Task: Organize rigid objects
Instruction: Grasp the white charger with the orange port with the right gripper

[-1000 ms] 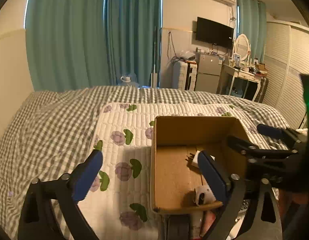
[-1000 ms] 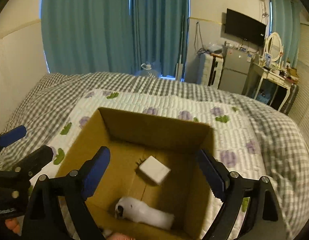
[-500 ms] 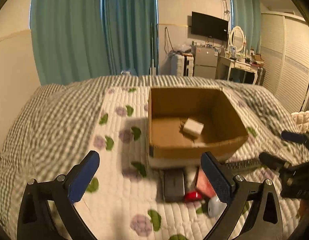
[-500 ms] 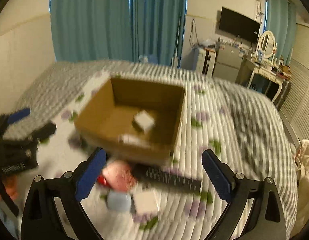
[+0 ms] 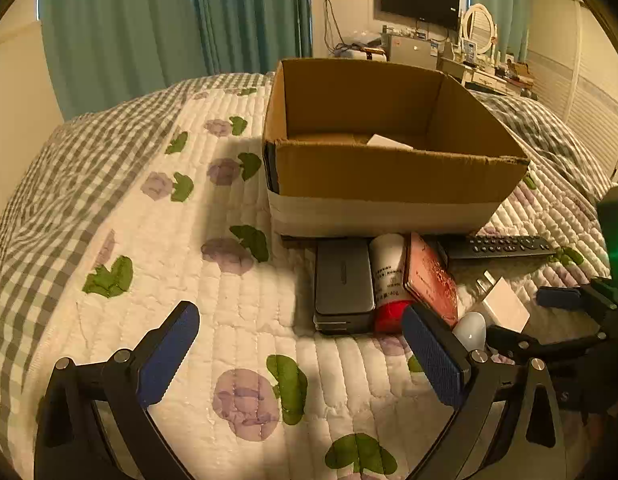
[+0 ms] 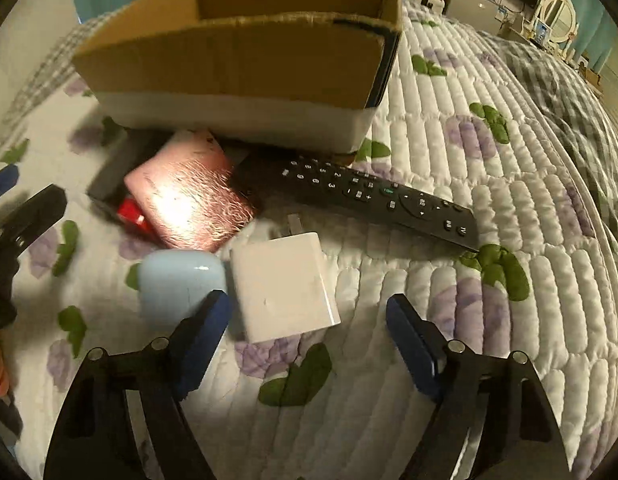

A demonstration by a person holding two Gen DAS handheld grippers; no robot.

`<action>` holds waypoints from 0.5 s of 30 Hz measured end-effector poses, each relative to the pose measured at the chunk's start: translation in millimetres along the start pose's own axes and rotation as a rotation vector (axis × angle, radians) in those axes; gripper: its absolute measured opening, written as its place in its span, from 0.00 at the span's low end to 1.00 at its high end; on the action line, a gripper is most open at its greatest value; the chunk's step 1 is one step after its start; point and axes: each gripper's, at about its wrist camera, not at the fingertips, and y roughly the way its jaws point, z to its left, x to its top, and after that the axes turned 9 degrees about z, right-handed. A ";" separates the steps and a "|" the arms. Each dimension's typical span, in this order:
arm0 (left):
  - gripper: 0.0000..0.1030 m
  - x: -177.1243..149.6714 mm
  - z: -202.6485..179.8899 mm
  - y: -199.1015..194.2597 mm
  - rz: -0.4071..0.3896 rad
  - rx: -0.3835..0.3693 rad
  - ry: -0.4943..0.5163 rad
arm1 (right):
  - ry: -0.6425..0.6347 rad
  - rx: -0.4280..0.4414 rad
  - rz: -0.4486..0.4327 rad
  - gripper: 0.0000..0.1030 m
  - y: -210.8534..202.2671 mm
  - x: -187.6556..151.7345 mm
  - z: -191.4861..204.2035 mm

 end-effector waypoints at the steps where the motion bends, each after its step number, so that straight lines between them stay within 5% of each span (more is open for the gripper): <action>1: 1.00 -0.4 -0.1 0.9 0.004 -0.003 0.000 | 0.000 0.014 0.013 0.73 4.4 2.5 0.3; 4: 1.00 -0.9 -0.9 3.5 0.014 0.002 0.000 | 0.008 0.068 0.032 0.53 14.3 10.0 -0.2; 11: 0.98 6.8 -3.5 6.8 0.029 0.010 0.006 | 0.022 0.085 -0.139 0.51 -32.1 6.2 -7.9; 15: 0.92 17.0 -11.9 21.3 0.056 0.021 0.016 | 0.018 0.090 -0.160 0.49 -38.2 8.8 -14.9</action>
